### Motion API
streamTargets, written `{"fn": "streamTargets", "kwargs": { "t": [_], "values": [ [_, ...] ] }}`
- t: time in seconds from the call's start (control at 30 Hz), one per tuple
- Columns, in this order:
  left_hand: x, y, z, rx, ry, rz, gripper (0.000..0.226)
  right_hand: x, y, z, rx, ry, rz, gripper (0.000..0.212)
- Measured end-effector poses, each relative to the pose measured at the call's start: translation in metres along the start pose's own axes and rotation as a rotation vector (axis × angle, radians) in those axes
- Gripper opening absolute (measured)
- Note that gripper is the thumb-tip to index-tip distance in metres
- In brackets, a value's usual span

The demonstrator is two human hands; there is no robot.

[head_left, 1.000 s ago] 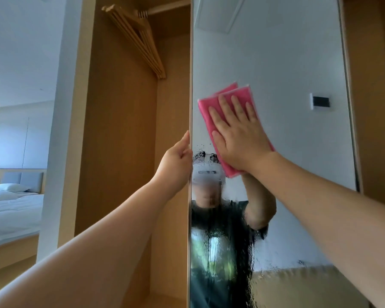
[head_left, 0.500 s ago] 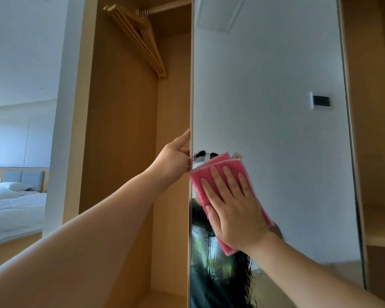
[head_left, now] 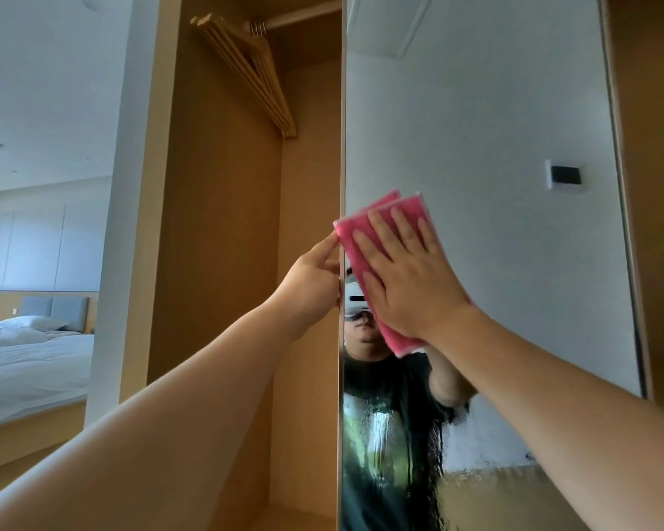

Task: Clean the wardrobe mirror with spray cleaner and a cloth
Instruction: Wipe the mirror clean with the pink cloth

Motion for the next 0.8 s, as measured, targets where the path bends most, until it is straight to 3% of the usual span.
{"fn": "streamTargets", "kwargs": {
  "t": [0.3,0.8],
  "values": [
    [-0.002,0.0,-0.002,-0.007,-0.008,-0.032,0.083,0.037,0.012,-0.005,-0.013,-0.011,0.063,0.061],
    [-0.013,0.009,0.01,0.248,-0.039,0.064,0.073,-0.064,-0.036,0.021,0.147,0.081,0.118,0.06]
  ]
}}
Point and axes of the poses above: each hand's wrist, its own x-axis towards the middle knuckle, its own z-axis out of the palm, y = z × x, the point moved 4 cm from there along x, towards the middle knuckle, and after that the axes turned 2 degrees about z, right-handed, at the moved point
